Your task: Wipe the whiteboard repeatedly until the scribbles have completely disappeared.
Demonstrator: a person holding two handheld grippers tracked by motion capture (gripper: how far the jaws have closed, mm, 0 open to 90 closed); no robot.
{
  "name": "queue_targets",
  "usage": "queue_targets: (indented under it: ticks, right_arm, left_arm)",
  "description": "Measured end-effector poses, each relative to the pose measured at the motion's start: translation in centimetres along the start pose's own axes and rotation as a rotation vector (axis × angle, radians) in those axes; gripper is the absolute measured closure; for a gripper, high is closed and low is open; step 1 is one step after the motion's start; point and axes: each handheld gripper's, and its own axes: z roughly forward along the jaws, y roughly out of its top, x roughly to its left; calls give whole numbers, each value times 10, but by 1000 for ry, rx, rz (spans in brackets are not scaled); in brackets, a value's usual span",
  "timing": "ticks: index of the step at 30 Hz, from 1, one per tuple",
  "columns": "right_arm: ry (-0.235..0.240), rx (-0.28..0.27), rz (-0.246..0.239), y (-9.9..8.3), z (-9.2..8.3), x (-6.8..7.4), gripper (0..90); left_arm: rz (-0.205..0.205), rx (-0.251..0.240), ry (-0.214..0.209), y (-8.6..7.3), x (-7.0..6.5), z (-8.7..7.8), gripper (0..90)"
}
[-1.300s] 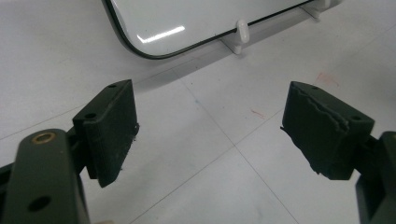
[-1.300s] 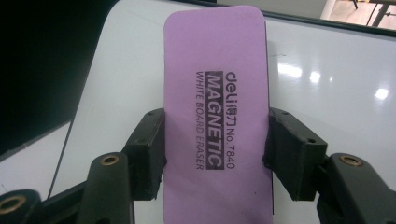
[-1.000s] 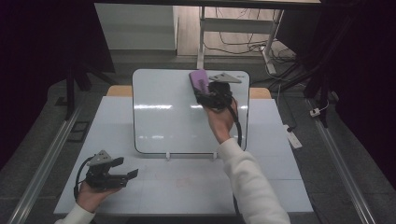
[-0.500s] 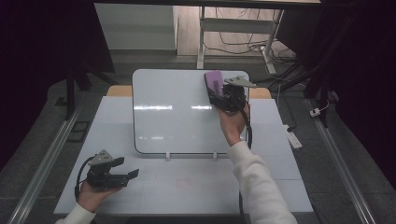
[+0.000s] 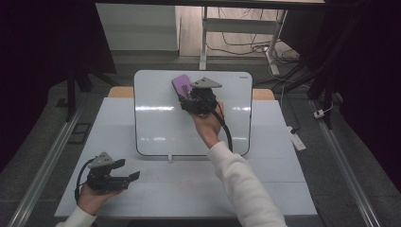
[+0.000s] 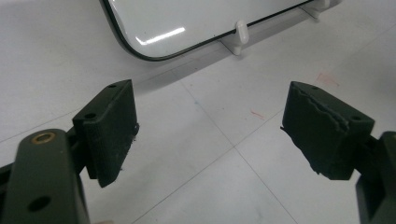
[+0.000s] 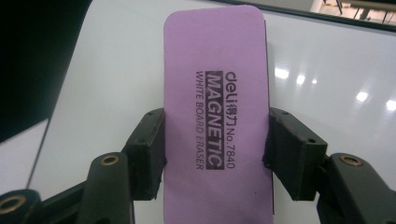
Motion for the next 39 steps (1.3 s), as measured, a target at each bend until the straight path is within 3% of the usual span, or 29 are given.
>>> queue_targets:
  ticks: [2, 7, 10, 13, 18, 24, 39]
  right_arm:
    - [30, -5, 39, 0, -3, -6, 412]
    - [-8, -24, 85, -5, -22, -30, 412]
    - [9, -48, 116, -16, -41, -45, 412]
    - [26, -65, 123, -29, -58, -50, 412]
    - [90, -87, 134, -57, -87, -50, 412]
    - [144, -97, 137, -85, -106, -47, 412]
    - [198, -98, 128, -120, -121, -32, 411]
  left_arm:
    - [-3, -2, 0, 0, 1, 0, 188]
    - [0, 1, 0, 0, 1, 0, 188]
    - [-7, 0, -1, 1, 2, 1, 188]
    - [-8, 2, 3, 1, 1, 2, 188]
    - [-8, 3, 3, 3, 0, 4, 187]
    - [-13, -1, 4, 4, 0, 4, 187]
    - [-15, -16, 4, 5, 0, 3, 187]
